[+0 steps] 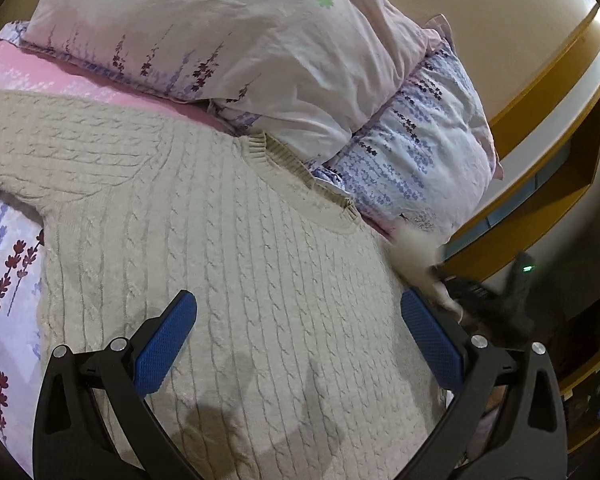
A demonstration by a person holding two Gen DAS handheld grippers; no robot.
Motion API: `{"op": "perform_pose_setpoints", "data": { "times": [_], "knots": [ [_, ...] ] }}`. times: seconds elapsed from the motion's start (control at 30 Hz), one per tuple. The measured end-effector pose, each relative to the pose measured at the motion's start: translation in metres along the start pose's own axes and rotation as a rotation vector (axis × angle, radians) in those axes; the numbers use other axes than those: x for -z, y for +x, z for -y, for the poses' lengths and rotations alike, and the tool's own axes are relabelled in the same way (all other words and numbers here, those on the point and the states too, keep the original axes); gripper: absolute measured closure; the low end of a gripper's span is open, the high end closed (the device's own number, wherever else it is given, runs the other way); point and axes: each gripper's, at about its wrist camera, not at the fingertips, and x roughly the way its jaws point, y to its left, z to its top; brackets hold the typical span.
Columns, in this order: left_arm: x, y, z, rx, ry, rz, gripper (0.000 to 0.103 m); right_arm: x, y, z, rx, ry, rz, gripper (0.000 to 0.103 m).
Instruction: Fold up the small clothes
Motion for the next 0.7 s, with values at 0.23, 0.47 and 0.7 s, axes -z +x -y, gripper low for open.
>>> {"op": "perform_pose_setpoints", "data": {
  "times": [0.23, 0.47, 0.7],
  "knots": [
    [-0.012, 0.008, 0.003, 0.069, -0.045, -0.030, 0.002, 0.026, 0.021, -0.036, -0.074, -0.027, -0.067, 0.096],
    [-0.027, 0.062, 0.016, 0.161, -0.186, -0.127, 0.017, 0.033, 0.021, -0.073, -0.158, -0.085, -0.097, 0.095],
    [-0.021, 0.097, 0.027, 0.100, -0.199, -0.183, 0.017, 0.052, 0.012, -0.081, -0.220, -0.127, -0.154, 0.048]
  ]
}}
